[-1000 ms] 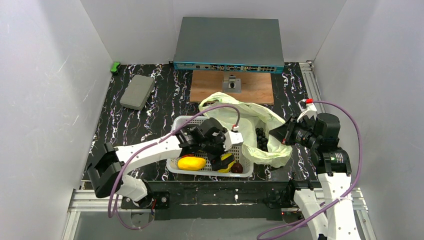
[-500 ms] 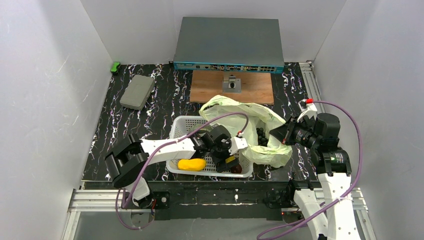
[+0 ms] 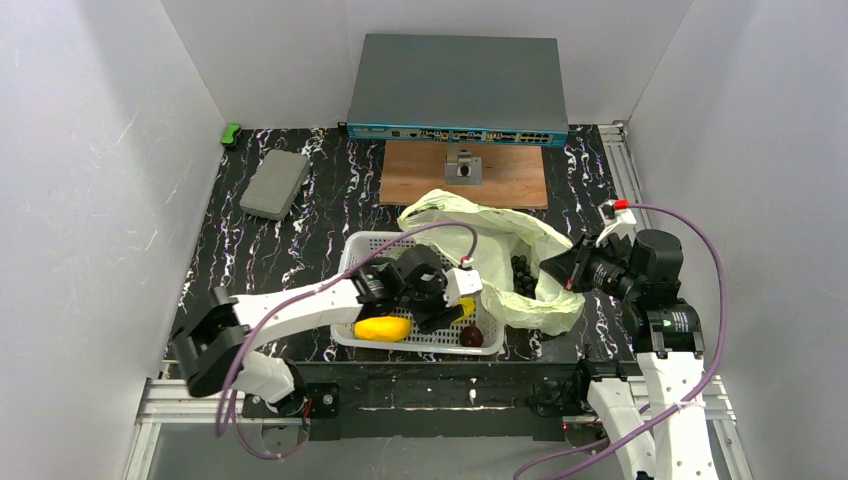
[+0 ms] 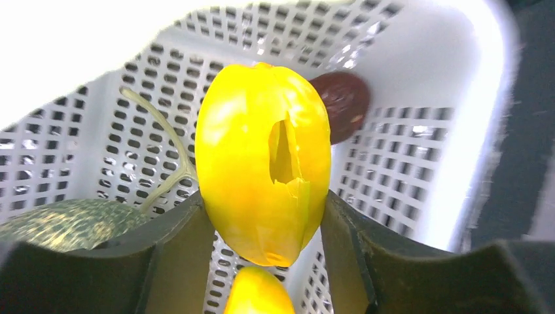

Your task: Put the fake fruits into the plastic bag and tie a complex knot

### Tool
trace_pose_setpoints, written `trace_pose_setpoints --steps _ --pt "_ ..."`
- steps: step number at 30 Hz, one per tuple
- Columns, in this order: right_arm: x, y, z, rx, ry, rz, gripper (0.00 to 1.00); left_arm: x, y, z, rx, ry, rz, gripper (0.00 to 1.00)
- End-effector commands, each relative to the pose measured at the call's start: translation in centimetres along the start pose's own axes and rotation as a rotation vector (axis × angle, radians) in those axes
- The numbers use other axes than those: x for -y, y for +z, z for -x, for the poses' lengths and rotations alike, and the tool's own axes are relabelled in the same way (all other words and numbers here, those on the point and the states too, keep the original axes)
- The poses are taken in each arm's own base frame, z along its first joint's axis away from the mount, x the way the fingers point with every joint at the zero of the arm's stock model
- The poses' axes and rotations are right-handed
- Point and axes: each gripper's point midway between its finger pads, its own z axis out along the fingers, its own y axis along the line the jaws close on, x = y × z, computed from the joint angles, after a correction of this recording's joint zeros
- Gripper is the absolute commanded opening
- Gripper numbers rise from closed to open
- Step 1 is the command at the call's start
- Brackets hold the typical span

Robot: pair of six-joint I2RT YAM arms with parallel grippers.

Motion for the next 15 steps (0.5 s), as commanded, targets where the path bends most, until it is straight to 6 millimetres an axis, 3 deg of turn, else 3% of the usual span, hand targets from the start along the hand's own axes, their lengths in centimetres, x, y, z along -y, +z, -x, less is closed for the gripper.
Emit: trace_pose_setpoints --steps 1,7,10,15 --pt "-0.4 -0.2 0.7 0.032 -0.025 0.015 0.01 2.4 -5.5 4.5 0.161 0.082 -0.101 0.32" --pt "-0.5 -0.2 1.2 0.051 -0.028 0.018 0.01 4.4 -10.6 4.6 0.222 0.252 -0.201 0.28" --pt "-0.5 -0.2 1.2 0.053 -0.029 0.016 0.01 4.8 -13.3 5.9 0.296 0.338 -0.224 0.29" --pt "0.2 -0.1 1.2 0.057 -0.037 -0.015 0.01 1.8 -13.9 10.1 0.303 0.348 -0.147 0.29"
